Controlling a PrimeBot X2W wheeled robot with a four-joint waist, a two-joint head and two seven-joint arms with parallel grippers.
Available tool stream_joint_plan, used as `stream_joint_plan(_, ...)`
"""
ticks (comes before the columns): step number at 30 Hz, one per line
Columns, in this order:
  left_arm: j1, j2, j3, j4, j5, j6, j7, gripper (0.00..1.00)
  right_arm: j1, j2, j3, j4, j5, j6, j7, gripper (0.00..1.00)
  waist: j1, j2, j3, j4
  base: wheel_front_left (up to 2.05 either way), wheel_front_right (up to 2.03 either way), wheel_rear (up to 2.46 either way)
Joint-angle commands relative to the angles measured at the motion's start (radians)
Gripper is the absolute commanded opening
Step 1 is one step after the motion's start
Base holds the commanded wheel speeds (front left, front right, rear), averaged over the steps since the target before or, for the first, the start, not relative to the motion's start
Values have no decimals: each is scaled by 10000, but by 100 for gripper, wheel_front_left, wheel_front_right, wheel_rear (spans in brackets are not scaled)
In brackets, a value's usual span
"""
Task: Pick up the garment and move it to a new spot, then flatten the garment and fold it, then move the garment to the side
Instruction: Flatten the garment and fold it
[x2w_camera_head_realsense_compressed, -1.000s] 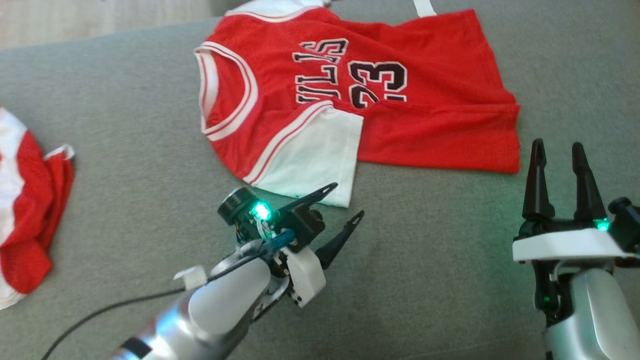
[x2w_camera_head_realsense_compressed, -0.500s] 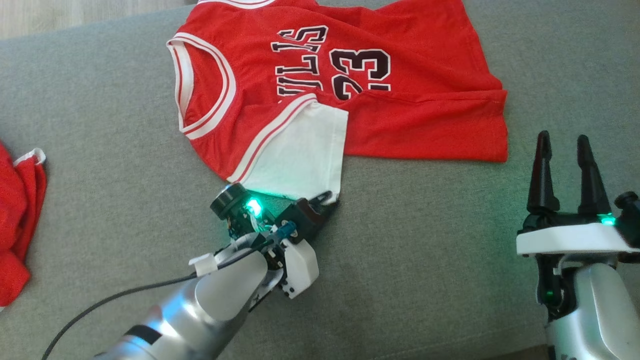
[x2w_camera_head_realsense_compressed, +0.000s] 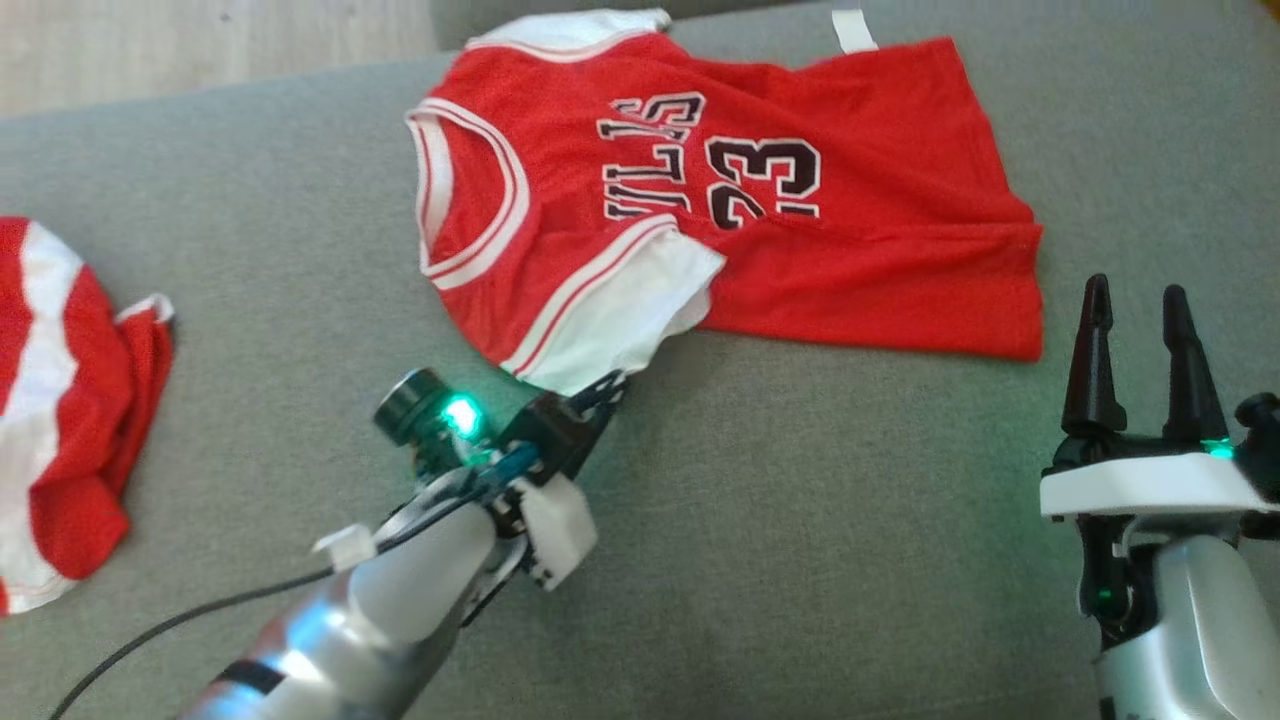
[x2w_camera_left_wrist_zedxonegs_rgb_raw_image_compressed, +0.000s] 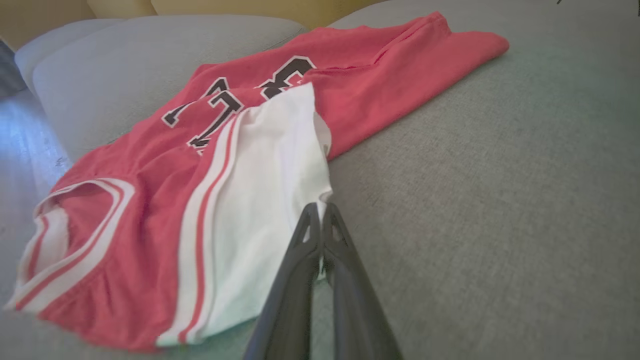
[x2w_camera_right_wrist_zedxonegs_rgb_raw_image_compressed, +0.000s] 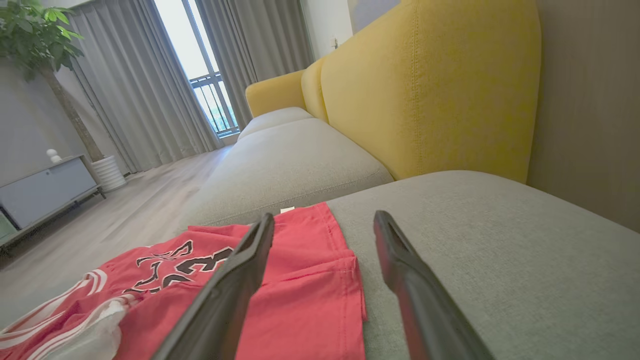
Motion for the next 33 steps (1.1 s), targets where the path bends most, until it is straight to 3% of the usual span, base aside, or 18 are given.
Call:
stream_joint_plan(1, -60, 403, 342, -270, -104, 87, -148, 0, -53, -43, 208, -259, -21, 77, -107, 100, 0, 0, -292, 226, 0, 0, 0)
stream_joint_plan(14, 1341, 2940, 767, -2413, -504, 839, 390, 0, 411, -43, -106, 252, 12, 77, -107, 100, 0, 0, -1328, 1015, 0, 0, 0)
stream_joint_plan(20, 1744, 3427, 1136, -2803, -772, 1514, 598, 0, 447, -43, -143, 456, 0, 77, -107, 100, 0, 0, -1493, 1138, 0, 0, 0)
stream_joint_plan(25, 2142, 3402, 1061, -2922, -922, 1654, 699, 0, 468, -43, -101, 610, -29, 77, -107, 100, 0, 0, -1640, 1147, 0, 0, 0)
stream_joint_plan(26, 2245, 3373, 1034, -2906, -983, 1652, 757, 7, 481, -43, -92, 642, -35, 77, -107, 100, 0, 0, -1678, 1139, 0, 0, 0)
stream_joint_plan(27, 2324, 3345, 1051, -2907, -1027, 1720, 742, 58, 492, -43, -87, 673, -41, 77, -107, 100, 0, 0, -1711, 1129, 0, 0, 0)
stream_joint_plan(28, 2392, 3312, 1102, -2912, -1073, 1819, 668, 100, 498, -43, -82, 701, -50, 77, -107, 100, 0, 0, -1744, 1112, 0, 0, 0)
stream_joint_plan(33, 2672, 3151, 1426, -2983, -1419, 2124, 267, 100, 496, -43, -114, 710, -111, 77, -107, 100, 0, 0, -1825, 1050, 0, 0, 0)
